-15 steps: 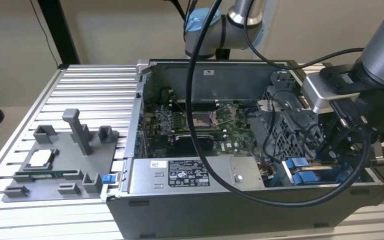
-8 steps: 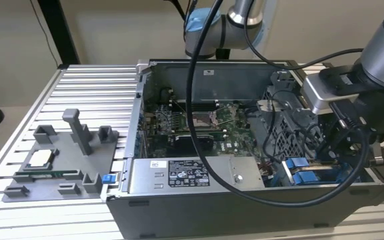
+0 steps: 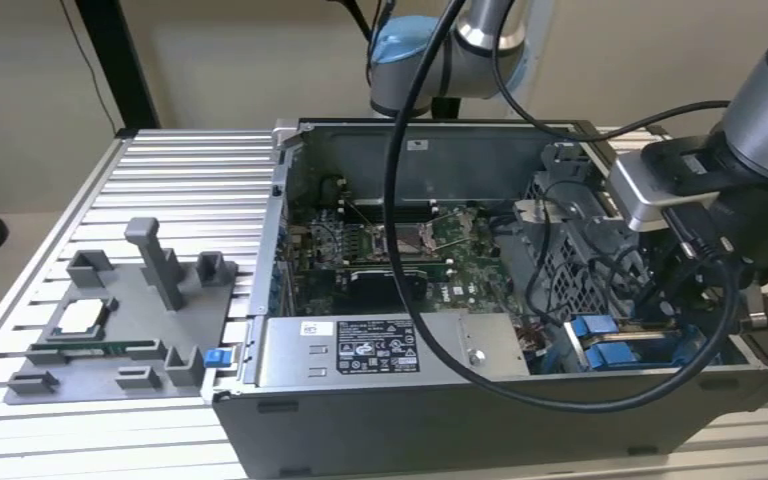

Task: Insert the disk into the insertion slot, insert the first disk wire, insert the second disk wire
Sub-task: 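Insert the second disk wire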

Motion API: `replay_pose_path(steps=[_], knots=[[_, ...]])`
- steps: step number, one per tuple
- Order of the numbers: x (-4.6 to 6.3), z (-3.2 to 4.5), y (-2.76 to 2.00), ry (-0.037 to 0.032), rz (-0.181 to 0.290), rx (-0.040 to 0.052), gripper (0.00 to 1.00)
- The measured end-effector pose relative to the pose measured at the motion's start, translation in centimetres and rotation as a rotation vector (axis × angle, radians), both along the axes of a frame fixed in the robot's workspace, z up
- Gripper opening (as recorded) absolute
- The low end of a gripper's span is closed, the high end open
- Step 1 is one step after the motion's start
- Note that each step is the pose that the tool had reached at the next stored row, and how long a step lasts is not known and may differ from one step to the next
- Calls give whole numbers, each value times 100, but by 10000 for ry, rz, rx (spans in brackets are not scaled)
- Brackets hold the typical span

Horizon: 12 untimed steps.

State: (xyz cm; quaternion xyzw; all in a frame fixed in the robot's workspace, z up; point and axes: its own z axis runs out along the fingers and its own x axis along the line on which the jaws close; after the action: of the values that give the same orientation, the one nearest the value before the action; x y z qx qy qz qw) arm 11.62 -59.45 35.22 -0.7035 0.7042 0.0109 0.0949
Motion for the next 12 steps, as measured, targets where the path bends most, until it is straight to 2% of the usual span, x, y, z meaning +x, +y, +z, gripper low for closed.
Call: replay_pose_path(steps=[5, 10, 12], knots=[[13, -52, 23, -102, 99, 7, 0], [15, -84, 33, -275, 255, 8, 0], [14, -88, 34, -321, 284, 7, 0]])
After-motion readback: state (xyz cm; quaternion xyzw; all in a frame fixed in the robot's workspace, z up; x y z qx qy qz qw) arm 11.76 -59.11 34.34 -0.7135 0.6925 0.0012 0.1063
